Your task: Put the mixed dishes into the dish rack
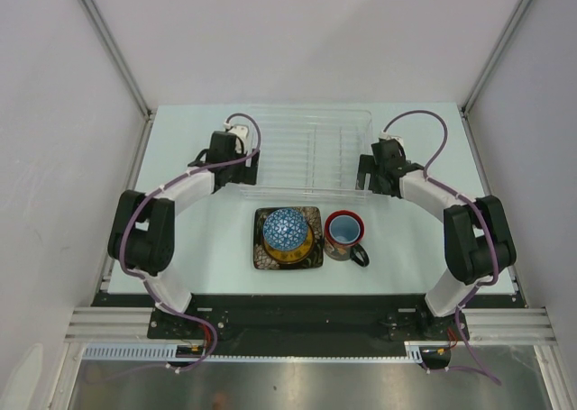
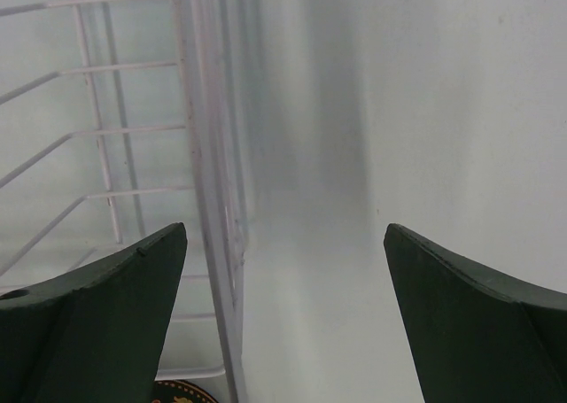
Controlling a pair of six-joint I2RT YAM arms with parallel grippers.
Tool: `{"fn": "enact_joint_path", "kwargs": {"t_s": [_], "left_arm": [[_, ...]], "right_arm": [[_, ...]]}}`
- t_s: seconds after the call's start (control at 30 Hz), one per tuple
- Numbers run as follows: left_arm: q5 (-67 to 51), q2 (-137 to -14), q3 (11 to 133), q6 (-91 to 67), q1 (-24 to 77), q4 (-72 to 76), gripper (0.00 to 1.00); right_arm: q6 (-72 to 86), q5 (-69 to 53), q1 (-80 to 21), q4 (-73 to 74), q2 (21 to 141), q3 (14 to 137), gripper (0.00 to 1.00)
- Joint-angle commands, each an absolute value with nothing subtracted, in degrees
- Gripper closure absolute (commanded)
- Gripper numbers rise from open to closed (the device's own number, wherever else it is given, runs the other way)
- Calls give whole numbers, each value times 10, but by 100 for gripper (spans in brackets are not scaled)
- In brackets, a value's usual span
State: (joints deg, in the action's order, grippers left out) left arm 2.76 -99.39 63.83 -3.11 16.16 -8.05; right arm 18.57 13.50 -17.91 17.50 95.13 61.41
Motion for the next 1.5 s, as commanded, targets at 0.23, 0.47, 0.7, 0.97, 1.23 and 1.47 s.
{"fn": "enact_joint_path", "kwargs": {"t_s": [0.23,0.47,0.7,0.97,1.23,1.47], "left_arm": [[20,-912,584,-33,169,-90,7],[46,-895,639,-13,168,-108,4],[26,-871,774,-2,160,-193,0],[-75,-745,766,28,157,-337,18],[-102,-618,646,55,156,-342,16],[-84,-608,642,69,156,-357,16]], "right_arm": [[178,96,-170,135,961,635,0],[157,155,-193,182,934,702,0],[113,339,-282,234,838,743,0],[215,53,-416,299,746,771,0],[234,59,-552,262,855,724,21],[255,52,-576,255,930,725,28]]}}
